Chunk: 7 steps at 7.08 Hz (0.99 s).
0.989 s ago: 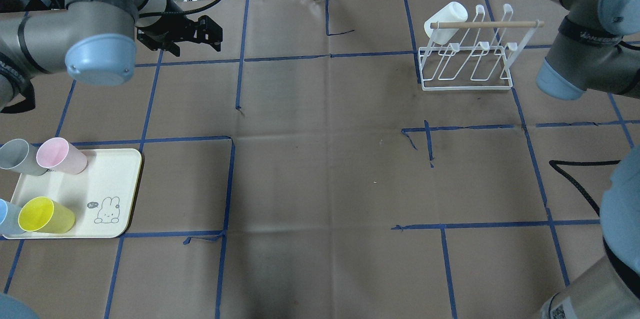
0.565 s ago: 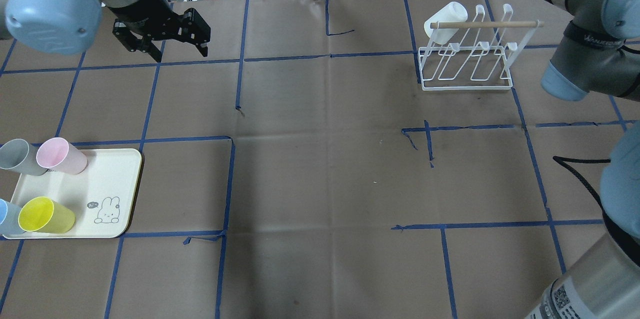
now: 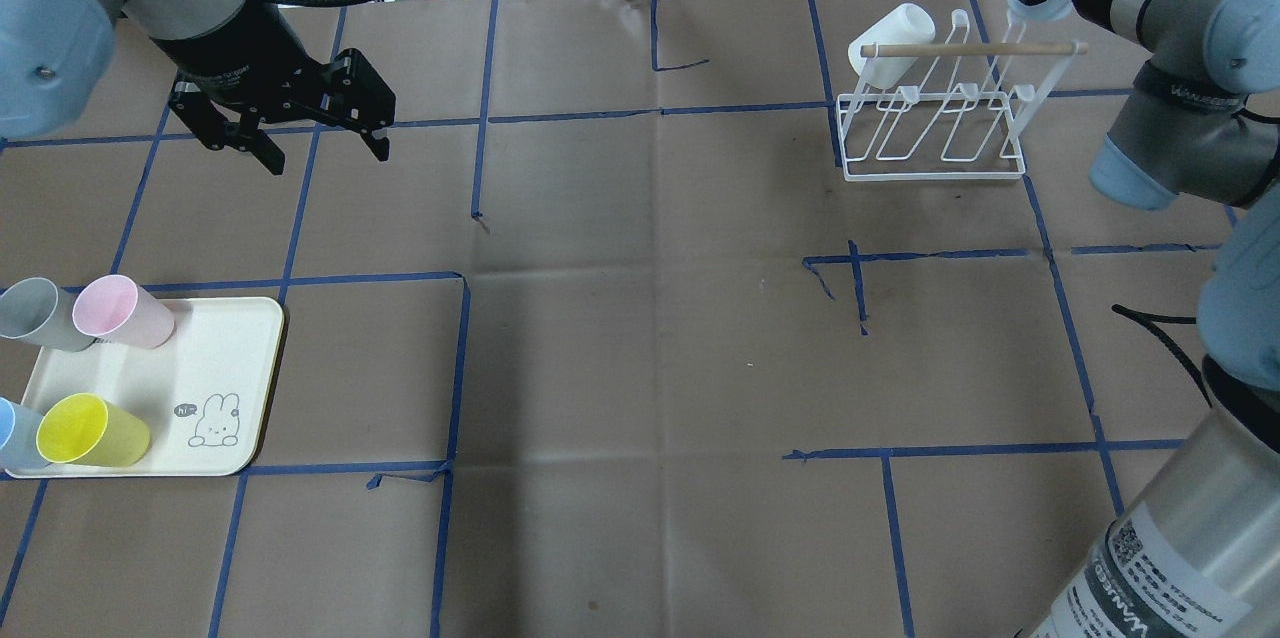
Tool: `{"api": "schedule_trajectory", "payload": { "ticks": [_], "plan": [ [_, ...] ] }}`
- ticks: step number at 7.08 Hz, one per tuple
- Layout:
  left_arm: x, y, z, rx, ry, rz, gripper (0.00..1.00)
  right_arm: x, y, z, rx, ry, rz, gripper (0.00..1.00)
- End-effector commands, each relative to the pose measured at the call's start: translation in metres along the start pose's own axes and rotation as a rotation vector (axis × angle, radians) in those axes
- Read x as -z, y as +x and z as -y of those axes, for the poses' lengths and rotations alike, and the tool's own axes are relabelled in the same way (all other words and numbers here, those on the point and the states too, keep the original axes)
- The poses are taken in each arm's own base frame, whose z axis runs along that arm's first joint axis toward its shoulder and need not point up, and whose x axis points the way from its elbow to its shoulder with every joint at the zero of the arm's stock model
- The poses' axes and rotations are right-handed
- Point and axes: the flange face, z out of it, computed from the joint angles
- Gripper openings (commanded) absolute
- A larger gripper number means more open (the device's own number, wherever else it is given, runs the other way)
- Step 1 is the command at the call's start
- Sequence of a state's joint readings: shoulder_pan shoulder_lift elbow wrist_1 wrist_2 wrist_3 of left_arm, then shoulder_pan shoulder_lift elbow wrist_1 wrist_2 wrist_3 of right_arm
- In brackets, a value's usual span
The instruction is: Transfer IKEA cup to right arm and place on rack
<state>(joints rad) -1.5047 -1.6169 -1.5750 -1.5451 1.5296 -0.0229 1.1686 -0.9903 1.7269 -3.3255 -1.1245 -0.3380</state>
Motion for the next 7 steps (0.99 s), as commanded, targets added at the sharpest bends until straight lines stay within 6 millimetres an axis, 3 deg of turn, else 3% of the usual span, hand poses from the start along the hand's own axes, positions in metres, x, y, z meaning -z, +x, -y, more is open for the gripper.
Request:
{"api": "schedule_trajectory", "payload": {
  "ticks": [1, 3, 5, 6, 7],
  "plan": [
    [-0.002, -0.005, 0.001, 0.018, 0.015, 0.048, 0.99, 0.003, -0.007, -0.008, -0.005, -0.006, 0.005, 0.09],
    [0.009, 0.0, 0.001, 0.006, 0.038, 0.052, 0.99, 0.002, -0.011, -0.015, -0.008, -0.012, 0.01, 0.09],
    [0.01, 0.018, -0.003, -0.035, 0.053, 0.084, 0.99, 0.003, -0.016, -0.023, -0.01, -0.017, 0.013, 0.13],
    [0.009, 0.018, -0.001, -0.035, 0.056, 0.084, 0.99, 0.005, -0.015, -0.02, -0.006, -0.01, 0.011, 0.4],
    [0.012, 0.018, -0.003, -0.047, 0.064, 0.084, 0.99, 0.008, -0.015, -0.016, -0.001, -0.004, 0.009, 0.76]
  ]
}}
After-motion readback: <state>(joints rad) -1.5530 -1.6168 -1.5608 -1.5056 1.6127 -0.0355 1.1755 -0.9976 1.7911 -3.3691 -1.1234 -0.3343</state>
